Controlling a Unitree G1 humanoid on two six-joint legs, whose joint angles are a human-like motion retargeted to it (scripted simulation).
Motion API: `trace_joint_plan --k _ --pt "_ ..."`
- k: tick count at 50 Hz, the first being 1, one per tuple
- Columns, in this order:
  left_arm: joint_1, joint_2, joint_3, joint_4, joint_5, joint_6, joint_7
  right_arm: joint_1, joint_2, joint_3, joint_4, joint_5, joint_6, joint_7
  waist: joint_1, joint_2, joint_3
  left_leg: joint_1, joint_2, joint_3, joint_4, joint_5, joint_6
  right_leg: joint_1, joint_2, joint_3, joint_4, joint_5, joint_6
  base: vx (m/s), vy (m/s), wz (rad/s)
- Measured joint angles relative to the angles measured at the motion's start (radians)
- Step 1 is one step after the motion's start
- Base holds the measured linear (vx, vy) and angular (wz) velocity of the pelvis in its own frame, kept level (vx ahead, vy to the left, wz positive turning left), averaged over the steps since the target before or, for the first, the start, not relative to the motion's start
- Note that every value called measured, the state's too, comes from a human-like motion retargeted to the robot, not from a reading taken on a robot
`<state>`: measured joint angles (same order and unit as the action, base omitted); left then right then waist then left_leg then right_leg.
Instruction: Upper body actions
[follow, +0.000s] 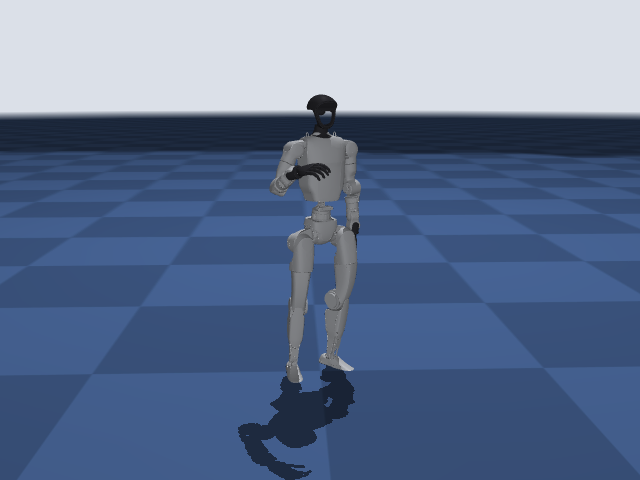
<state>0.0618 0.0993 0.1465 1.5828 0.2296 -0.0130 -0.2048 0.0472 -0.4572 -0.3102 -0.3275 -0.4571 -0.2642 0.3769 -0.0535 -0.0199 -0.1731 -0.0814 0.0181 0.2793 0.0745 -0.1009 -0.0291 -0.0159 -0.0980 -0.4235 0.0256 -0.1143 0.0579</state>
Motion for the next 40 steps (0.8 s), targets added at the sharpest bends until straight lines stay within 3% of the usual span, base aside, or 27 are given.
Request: trace_joint_plan --k 5,9,14,23,35,37,40 --pt "0.004 -0.011 0.006 0.006 -0.005 0.000 0.004 0.096 -0.029 0.141 0.259 -0.483 0.047 0.180 -0.025 0.003 0.002 0.003 0.001 -0.019 0.004 -0.003 -0.004 0.009 -0.002 -0.017 0.000 -0.003 0.001 0.00 0.01 0.14" --pt "0.003 -0.018 0.012 -0.003 -0.003 -0.004 -0.005 0.101 0.000 0.212 0.346 -0.569 0.034 0.098 -0.041 0.016 0.016 0.008 0.003 -0.021 0.005 -0.003 -0.003 0.013 0.000 -0.019 0.001 -0.002 0.001 -0.02 0.00 -0.01" --pt "0.007 -0.010 -0.005 -0.009 0.010 -0.004 -0.008 0.095 0.030 0.216 0.353 -0.414 -0.038 -0.056 -0.028 0.013 0.023 0.013 0.001 -0.010 0.000 0.002 -0.002 0.015 -0.002 -0.010 0.000 0.001 0.001 0.00 0.00 -0.06" --pt "0.007 -0.008 0.001 -0.003 0.006 0.016 -0.019 0.030 0.052 0.183 0.315 -0.153 -0.076 -0.104 -0.016 0.018 0.023 0.014 0.003 -0.001 0.000 0.001 -0.001 0.011 -0.001 -0.003 0.002 0.003 0.001 0.00 0.00 0.00" --pt "0.023 -0.003 -0.025 0.001 0.008 0.015 -0.017 -0.299 0.202 0.299 0.226 0.815 -0.187 -0.270 -0.051 0.024 0.003 0.024 0.004 -0.038 0.000 -0.012 -0.007 0.011 -0.001 -0.044 0.006 -0.001 0.001 0.00 0.00 0.06" --pt "0.024 0.001 -0.025 0.001 0.010 0.016 -0.018 -0.395 0.193 0.336 0.236 0.784 -0.183 -0.261 -0.060 0.023 0.002 0.031 0.006 -0.038 -0.002 -0.015 -0.009 0.009 -0.002 -0.047 0.008 0.001 0.001 0.00 0.00 0.00" --pt "0.020 0.007 -0.016 0.001 0.011 0.020 -0.017 -0.525 0.149 0.404 0.264 0.552 -0.153 -0.193 -0.055 0.016 0.008 0.045 0.011 -0.023 -0.007 -0.018 -0.011 0.006 0.001 -0.035 0.012 0.004 -0.001 -0.02 -0.03 -0.23"
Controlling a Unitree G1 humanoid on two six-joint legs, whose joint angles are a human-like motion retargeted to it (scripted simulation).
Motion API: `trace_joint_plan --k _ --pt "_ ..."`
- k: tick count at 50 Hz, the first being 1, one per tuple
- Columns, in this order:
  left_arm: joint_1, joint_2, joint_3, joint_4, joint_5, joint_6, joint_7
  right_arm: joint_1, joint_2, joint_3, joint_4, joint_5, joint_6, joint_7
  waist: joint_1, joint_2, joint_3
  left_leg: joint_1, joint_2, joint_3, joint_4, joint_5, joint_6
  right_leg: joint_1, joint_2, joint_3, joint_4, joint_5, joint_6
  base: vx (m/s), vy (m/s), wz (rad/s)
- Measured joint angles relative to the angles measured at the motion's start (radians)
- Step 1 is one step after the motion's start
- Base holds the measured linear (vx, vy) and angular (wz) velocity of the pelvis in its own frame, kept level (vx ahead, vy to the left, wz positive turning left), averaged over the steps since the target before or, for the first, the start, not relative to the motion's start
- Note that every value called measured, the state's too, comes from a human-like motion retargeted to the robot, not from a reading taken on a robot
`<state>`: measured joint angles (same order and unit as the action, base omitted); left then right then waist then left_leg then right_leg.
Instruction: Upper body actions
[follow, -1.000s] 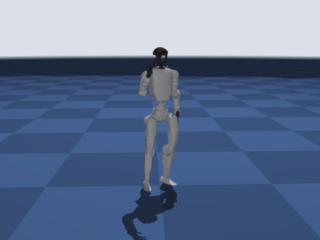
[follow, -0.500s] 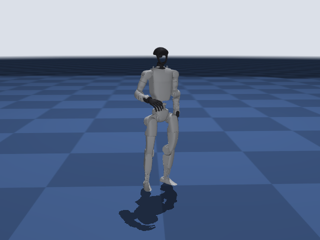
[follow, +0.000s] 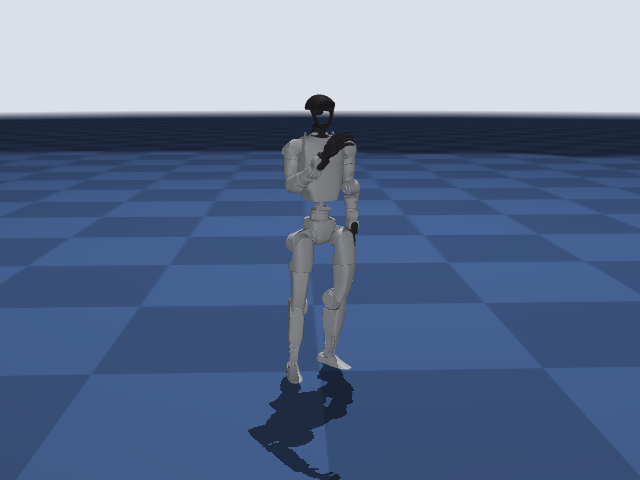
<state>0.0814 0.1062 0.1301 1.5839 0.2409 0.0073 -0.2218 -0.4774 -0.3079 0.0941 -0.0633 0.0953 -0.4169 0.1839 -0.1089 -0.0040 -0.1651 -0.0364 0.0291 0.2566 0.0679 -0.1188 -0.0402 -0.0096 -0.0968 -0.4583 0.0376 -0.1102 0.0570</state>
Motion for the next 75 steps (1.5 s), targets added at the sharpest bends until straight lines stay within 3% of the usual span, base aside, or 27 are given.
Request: trace_joint_plan --k 3,5,11,18,23,27,32,37,39,43,45,50,52,58,65,70,75 --pt "-0.009 -0.003 0.013 -0.003 0.001 0.002 0.005 -0.090 -0.010 0.075 0.043 -0.244 0.050 0.052 0.041 -0.007 0.012 0.007 0.009 0.042 -0.003 0.006 0.003 -0.002 0.011 0.043 0.002 0.005 -0.003 -0.01 -0.05 -0.68" --pt "-0.012 -0.005 0.013 -0.007 0.003 0.000 0.006 -0.119 -0.002 0.107 0.053 -0.303 0.056 0.070 0.074 -0.013 0.019 0.010 0.014 0.070 -0.006 0.014 0.006 -0.001 0.019 0.074 0.001 0.009 -0.006 0.00 -0.04 -0.70" --pt "-0.018 -0.011 -0.004 -0.015 0.035 -0.007 0.008 -0.109 0.028 0.110 0.051 -0.298 -0.017 -0.061 0.113 -0.019 0.024 0.011 0.017 0.083 -0.009 0.022 0.008 0.008 0.026 0.096 -0.003 0.008 -0.007 0.02 -0.01 -0.13" --pt "-0.010 -0.008 0.010 -0.014 0.034 -0.011 0.013 -0.037 -0.033 0.052 -0.055 -0.321 -0.011 -0.175 0.063 -0.015 0.013 0.008 0.005 0.026 -0.006 0.011 0.008 0.018 0.020 0.038 -0.006 -0.003 -0.004 0.03 0.00 0.41" --pt "-0.013 -0.006 0.035 0.003 -0.004 0.000 0.003 0.082 -0.096 -0.063 -0.205 -0.374 -0.009 -0.342 0.030 -0.012 0.006 0.000 0.000 -0.006 -0.002 0.004 0.006 0.018 0.014 0.003 -0.007 -0.009 0.000 0.02 0.01 0.32" --pt "-0.012 -0.006 0.043 0.006 -0.025 0.004 0.003 0.206 -0.098 -0.198 -0.286 -0.527 -0.012 -0.576 0.012 -0.009 0.006 0.002 -0.006 -0.017 -0.006 0.000 0.008 0.017 0.013 -0.012 -0.007 -0.011 0.001 0.00 0.00 0.05" --pt "-0.013 -0.011 0.044 0.006 -0.021 0.007 0.014 0.332 -0.041 -0.395 -0.290 -0.778 0.087 -0.929 -0.005 -0.002 0.010 0.006 -0.007 -0.012 -0.010 -0.002 0.010 0.014 0.014 -0.012 -0.007 -0.010 0.001 0.00 0.00 -0.06" --pt "-0.016 -0.014 0.024 -0.001 0.000 0.003 0.016 0.315 -0.033 -0.668 -0.059 -0.942 0.346 -1.088 0.031 -0.010 0.018 -0.005 0.010 0.039 -0.002 0.007 0.004 0.003 0.016 0.040 -0.006 -0.002 -0.001 -0.01 0.02 -0.52" --pt "-0.011 -0.016 0.006 -0.006 0.008 -0.002 0.014 0.260 -0.046 -0.714 0.112 -0.836 0.404 -1.042 0.045 -0.006 0.010 -0.009 0.013 0.061 -0.006 0.009 0.007 -0.008 0.021 0.058 -0.006 0.002 -0.001 0.00 0.03 -0.54" --pt "-0.016 -0.004 -0.011 -0.014 0.046 0.003 -0.009 0.265 -0.078 -0.694 0.262 -0.434 0.318 -0.682 0.033 -0.001 0.014 0.001 0.003 0.064 -0.018 0.007 0.013 -0.011 0.022 0.054 -0.008 0.004 -0.002 -0.01 -0.03 -0.03" --pt "-0.018 -0.006 -0.012 -0.014 0.056 0.011 -0.005 0.284 -0.054 -0.697 0.219 -0.350 0.302 -0.622 0.038 -0.003 0.025 0.007 0.000 0.064 -0.018 0.008 0.012 -0.005 0.018 0.052 -0.008 0.004 -0.003 -0.01 -0.03 0.04" --pt "-0.019 -0.023 -0.024 0.004 -0.001 0.007 0.013 0.323 0.004 -0.656 0.019 -0.462 0.135 -0.962 0.056 0.005 0.022 -0.007 0.012 0.072 -0.001 0.008 0.002 -0.009 0.013 0.062 -0.006 0.005 -0.002 0.00 0.01 0.00" --pt "-0.016 -0.025 -0.014 0.000 0.004 0.007 0.001 0.326 0.013 -0.594 -0.061 -0.479 0.106 -1.003 0.040 0.012 0.018 -0.010 0.012 0.071 -0.001 0.008 0.002 -0.012 0.013 0.062 -0.006 0.005 -0.002 0.00 0.00 0.00" --pt "-0.020 -0.020 -0.017 -0.008 0.030 0.008 0.004 0.309 0.004 -0.437 -0.278 -0.419 0.111 -0.766 0.037 0.014 0.022 -0.005 0.008 0.069 -0.003 0.009 0.004 -0.007 0.012 0.065 -0.005 0.004 -0.003 0.00 0.00 0.00" --pt "-0.014 -0.020 -0.015 -0.012 0.017 0.008 0.002 0.223 -0.097 -0.303 -0.368 -0.503 0.103 -0.693 0.060 0.006 0.011 -0.003 0.002 0.063 -0.004 0.010 0.006 -0.002 0.009 0.061 -0.005 0.003 -0.003 0.00 0.00 0.00" --pt "-0.015 -0.019 -0.004 -0.003 0.018 0.011 0.006 0.102 -0.139 -0.245 -0.253 -0.589 0.165 -0.563 0.053 0.005 0.002 0.000 -0.002 0.045 -0.004 0.006 0.008 0.000 0.008 0.043 -0.005 0.001 -0.002 0.00 0.01 0.16" --pt "-0.008 -0.019 0.006 0.004 0.014 0.009 0.007 -0.070 -0.133 -0.165 0.113 -0.687 0.236 -0.333 0.012 0.010 -0.025 -0.009 -0.001 0.008 0.002 -0.002 0.003 -0.004 0.003 0.006 -0.003 -0.001 0.001 -0.02 0.03 0.34"
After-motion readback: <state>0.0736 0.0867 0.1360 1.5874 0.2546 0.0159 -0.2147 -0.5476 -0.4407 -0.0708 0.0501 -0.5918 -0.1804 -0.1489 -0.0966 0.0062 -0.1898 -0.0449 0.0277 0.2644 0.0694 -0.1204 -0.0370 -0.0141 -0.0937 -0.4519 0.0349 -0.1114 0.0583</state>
